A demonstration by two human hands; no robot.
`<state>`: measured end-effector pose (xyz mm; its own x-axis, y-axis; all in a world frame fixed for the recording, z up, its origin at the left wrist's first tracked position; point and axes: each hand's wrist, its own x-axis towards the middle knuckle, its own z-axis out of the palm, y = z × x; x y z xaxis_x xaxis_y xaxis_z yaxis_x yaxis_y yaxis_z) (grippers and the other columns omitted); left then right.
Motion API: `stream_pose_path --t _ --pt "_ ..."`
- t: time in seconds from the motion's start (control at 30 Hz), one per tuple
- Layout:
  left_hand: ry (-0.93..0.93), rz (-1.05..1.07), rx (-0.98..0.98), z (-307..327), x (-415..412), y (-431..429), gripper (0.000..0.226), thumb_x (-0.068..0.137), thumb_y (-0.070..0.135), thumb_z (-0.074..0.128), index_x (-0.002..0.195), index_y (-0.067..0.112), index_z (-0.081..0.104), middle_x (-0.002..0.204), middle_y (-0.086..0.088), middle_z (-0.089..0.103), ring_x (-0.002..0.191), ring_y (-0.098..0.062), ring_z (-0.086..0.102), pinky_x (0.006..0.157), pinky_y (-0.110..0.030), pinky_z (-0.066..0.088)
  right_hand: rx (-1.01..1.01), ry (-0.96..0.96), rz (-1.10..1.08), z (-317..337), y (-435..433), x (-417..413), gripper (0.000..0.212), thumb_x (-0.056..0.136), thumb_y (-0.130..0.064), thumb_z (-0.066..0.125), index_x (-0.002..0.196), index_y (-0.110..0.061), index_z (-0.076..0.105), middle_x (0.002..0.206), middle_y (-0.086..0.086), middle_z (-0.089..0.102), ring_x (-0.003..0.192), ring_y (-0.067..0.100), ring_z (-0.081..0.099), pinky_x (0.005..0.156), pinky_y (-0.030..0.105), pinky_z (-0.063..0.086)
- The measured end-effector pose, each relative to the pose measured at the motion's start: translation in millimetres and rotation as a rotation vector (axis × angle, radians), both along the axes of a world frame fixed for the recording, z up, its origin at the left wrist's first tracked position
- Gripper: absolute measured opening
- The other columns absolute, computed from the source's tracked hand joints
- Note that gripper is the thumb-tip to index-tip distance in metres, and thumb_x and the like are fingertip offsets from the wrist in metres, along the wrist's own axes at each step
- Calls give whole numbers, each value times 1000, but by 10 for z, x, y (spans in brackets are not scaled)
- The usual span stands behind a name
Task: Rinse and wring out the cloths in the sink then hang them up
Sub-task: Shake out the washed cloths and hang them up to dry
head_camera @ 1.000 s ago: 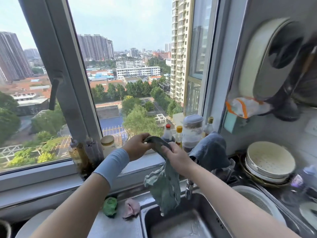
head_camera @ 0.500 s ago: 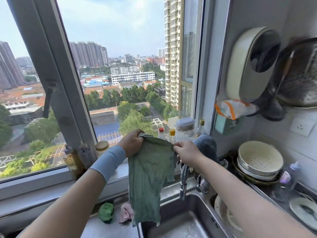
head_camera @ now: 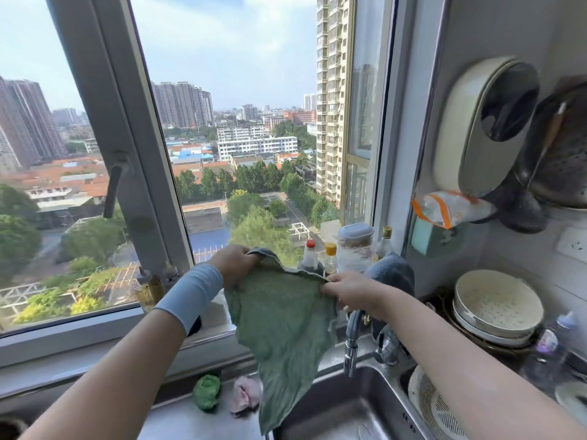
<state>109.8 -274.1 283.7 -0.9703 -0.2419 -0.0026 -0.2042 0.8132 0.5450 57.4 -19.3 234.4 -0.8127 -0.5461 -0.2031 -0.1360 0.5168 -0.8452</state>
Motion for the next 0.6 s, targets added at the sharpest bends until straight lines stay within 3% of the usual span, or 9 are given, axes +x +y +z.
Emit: stream_pose_path --t 0.07,0.13,0.23,0.3,0.37,0.43,0.5,0.53,0.6 --pt "-1 56 4 -1 35 -79 41 102 43 40 98 11 66 97 -12 65 83 -26 57 70 -31 44 -296 -176 -84 -29 -53 -25 34 95 -40 64 104 -8 69 103 11 75 103 31 68 95 45 50" --pt "12 138 137 -2 56 -149 48 102 48 37 101 8 62 105 -17 64 92 -30 60 78 -35 48 -531 -379 -48 -90 -40 -67 50 82 -45 78 112 -7 66 105 14 72 102 31 68 98 49 51" --pt "-13 253 425 -6 103 -187 55 101 51 33 116 4 56 111 -18 62 101 -36 61 83 -44 54 -191 -395 167 -288 -46 9 48 70 -37 88 104 -6 71 95 5 71 88 20 67 89 41 53" --pt "5 246 384 -23 129 -212 54 103 46 33 122 1 57 118 -22 62 88 -28 61 71 -33 52 -16 -376 152 -399 -107 42 52 76 -29 86 115 1 67 101 7 71 90 21 64 82 37 48" --pt "0 224 277 -49 147 -247 50 104 38 35 124 -2 58 121 -24 62 83 -25 60 59 -22 45 -105 -457 86 -417 -179 27 37 85 -27 77 112 -4 67 100 6 72 89 22 65 83 39 50" --pt "-70 275 257 -66 162 -287 51 103 40 38 126 -1 58 116 -21 62 99 -33 61 74 -31 49 -379 -583 5 -394 -232 -26 20 88 -28 73 97 -12 67 93 6 71 86 23 67 86 43 53" --pt "-130 330 461 -98 175 -363 48 97 42 51 122 2 58 114 -19 64 104 -35 62 92 -43 51 -717 -733 -17 -375 -262 -87 22 88 -24 74 103 -10 67 96 11 68 90 26 64 86 40 52" --pt "-155 333 652 -108 187 -399 44 93 40 57 118 4 58 111 -18 66 100 -35 64 92 -46 53 -818 -784 10 -388 -276 -86 25 89 -18 74 110 -6 66 100 14 67 92 26 63 86 37 52" --pt "-189 256 993 -145 229 -476 29 92 26 56 111 5 57 96 -14 68 79 -28 67 71 -37 60 -682 -729 34 -462 -313 -71 30 86 -2 72 115 -3 63 106 15 67 93 24 64 81 33 53"
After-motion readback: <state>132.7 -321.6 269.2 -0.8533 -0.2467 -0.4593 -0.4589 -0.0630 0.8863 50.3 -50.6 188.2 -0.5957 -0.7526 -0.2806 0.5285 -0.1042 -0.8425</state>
